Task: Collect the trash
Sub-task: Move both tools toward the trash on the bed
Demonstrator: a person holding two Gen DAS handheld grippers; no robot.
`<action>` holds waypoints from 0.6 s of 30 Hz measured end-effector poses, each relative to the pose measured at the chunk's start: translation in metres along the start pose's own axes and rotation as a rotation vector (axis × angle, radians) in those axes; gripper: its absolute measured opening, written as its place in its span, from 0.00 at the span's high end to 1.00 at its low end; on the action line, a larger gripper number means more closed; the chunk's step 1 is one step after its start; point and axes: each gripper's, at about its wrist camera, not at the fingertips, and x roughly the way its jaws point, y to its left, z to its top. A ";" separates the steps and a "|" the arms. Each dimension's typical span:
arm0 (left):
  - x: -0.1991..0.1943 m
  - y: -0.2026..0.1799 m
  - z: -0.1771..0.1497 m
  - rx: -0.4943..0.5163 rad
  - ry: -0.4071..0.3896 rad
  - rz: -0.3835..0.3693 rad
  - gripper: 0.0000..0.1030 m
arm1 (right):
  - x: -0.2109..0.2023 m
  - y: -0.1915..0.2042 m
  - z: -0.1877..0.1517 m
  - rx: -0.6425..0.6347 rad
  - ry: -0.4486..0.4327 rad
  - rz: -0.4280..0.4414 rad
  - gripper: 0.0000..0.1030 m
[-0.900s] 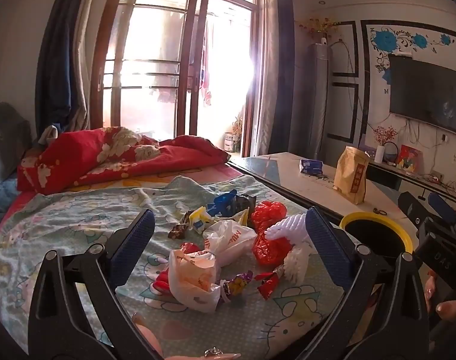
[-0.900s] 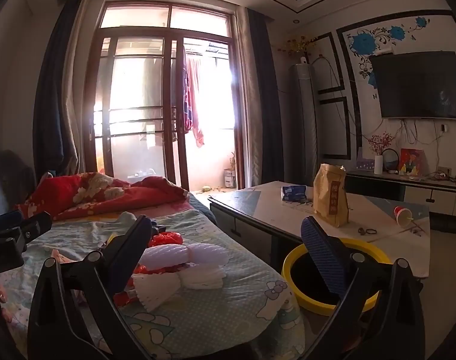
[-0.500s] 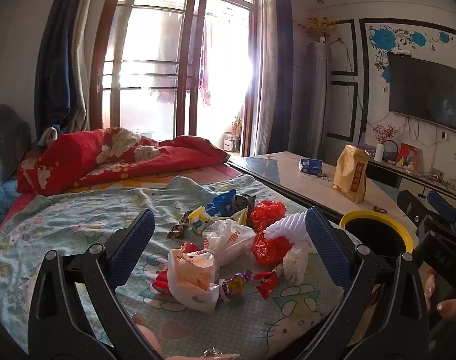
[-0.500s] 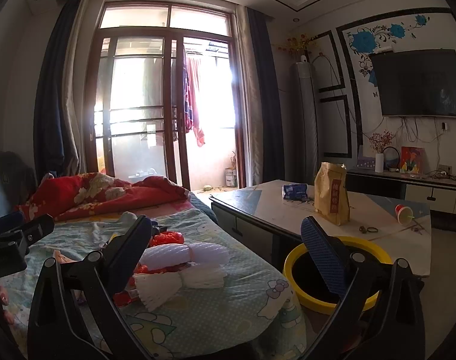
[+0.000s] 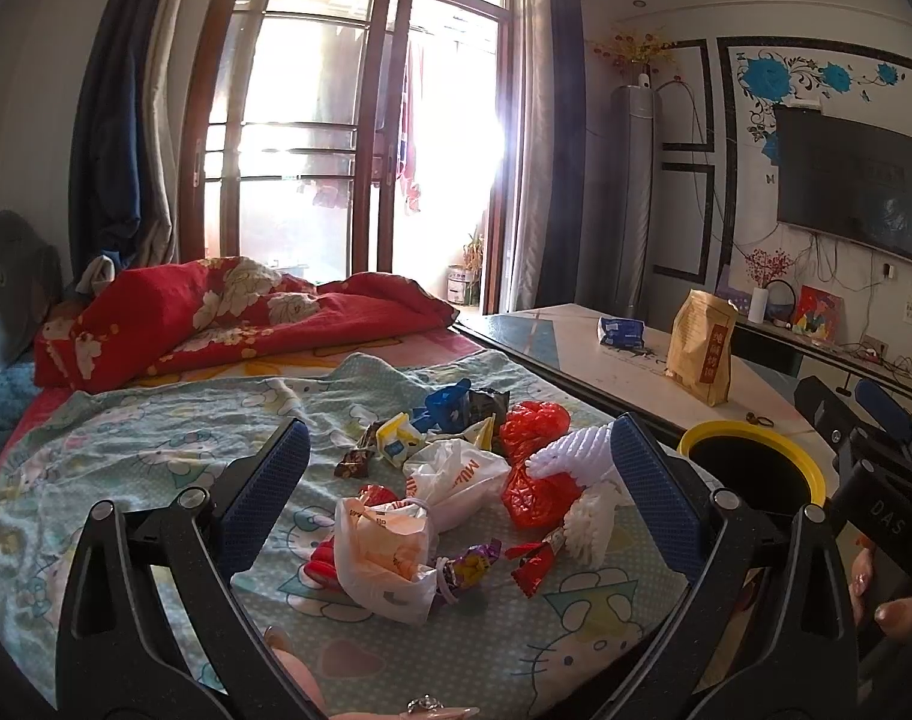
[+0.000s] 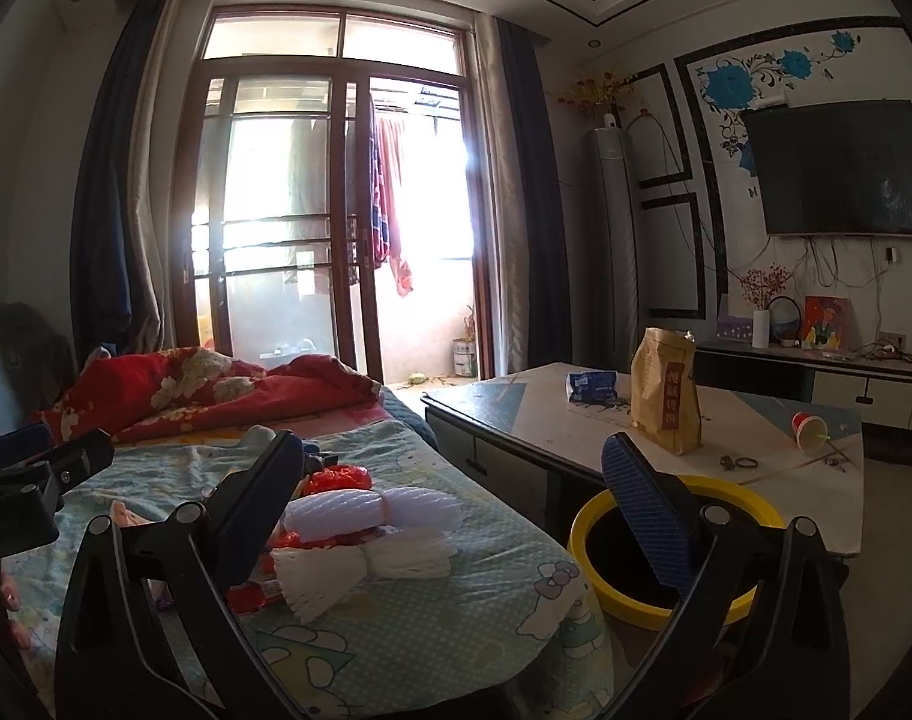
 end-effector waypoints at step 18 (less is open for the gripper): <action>0.002 -0.001 -0.005 0.010 0.017 -0.007 0.10 | 0.001 0.001 -0.001 0.005 0.018 0.012 0.06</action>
